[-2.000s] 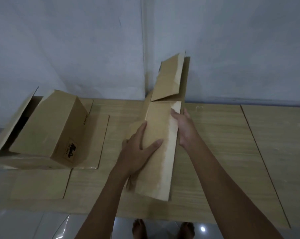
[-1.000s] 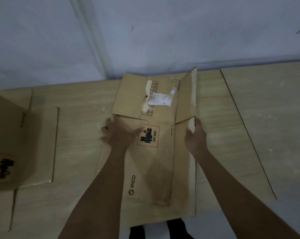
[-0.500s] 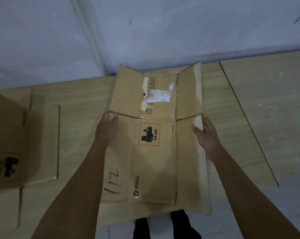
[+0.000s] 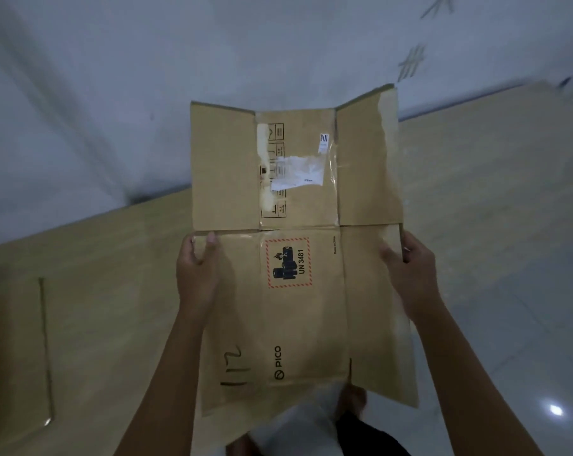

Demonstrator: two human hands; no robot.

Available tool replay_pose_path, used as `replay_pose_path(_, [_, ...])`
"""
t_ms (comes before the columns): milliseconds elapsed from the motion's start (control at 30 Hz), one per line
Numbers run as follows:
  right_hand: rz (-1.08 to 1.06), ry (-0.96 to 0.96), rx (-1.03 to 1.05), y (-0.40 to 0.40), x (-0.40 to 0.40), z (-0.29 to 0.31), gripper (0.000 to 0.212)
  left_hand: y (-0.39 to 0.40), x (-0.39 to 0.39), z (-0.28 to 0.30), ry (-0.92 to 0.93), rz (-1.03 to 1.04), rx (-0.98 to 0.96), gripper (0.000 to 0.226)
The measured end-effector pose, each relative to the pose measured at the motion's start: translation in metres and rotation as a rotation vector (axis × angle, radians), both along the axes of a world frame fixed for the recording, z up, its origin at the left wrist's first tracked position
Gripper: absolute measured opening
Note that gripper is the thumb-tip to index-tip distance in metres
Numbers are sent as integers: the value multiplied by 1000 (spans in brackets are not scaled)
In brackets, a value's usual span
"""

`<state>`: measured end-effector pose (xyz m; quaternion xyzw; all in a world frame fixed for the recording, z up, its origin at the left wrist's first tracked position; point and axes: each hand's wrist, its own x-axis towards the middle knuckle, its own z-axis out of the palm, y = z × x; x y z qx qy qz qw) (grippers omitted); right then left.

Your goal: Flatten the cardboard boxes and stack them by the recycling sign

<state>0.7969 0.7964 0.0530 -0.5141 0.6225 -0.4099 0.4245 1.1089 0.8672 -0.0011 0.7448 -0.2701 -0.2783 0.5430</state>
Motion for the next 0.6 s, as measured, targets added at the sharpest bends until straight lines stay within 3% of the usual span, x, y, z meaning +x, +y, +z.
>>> replay_pose_path(267, [-136, -108, -94, -90, -162, 25, 20, -127, -157, 55, -135, -153, -95, 17])
replay_pose_path(433, [-217, -63, -96, -150, -280, 24, 13, -209, -273, 58, -123, -217, -105, 19])
replay_pose_path(600, [-271, -25, -97, -206, -369, 22, 21, -277, -370, 54, -54, -293, -74, 23])
